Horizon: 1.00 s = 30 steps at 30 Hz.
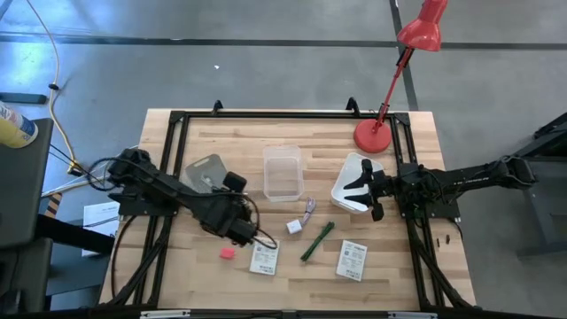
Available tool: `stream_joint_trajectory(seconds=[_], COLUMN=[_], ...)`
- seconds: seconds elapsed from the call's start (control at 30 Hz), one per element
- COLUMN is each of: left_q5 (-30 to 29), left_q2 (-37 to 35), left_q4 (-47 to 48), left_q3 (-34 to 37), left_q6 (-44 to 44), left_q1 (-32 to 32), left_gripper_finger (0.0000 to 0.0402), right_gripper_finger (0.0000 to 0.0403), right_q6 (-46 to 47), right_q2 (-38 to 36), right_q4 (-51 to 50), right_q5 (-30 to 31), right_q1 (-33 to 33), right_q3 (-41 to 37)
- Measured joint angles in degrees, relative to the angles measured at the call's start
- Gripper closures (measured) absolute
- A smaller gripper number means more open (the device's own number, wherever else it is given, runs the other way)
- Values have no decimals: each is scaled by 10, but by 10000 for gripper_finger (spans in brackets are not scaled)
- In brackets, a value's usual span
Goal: Pick and place items into bin
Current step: Put the black charger cable into the gray bin
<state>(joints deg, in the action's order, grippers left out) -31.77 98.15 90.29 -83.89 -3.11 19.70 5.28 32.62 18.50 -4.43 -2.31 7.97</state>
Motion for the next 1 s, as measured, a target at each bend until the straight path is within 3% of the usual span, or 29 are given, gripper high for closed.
stream_joint_trajectory(seconds=[0.53,0.83,1.0], left_q5=[8,7,-8], left_q2=[-153,-182,-182], left_q4=[-38,-84,-84], left_q3=[279,298,298], left_q6=[-40,-5,-2], left_q1=[5,5,5], left_gripper_finger=[387,381,344], right_gripper_finger=[261,261,261], right_q6=[22,18,18], right_q2=[11,12,12], right_q4=[7,15,15], right_q5=[23,30,30], right_q1=[0,0,0], right_q3=[0,0,0])
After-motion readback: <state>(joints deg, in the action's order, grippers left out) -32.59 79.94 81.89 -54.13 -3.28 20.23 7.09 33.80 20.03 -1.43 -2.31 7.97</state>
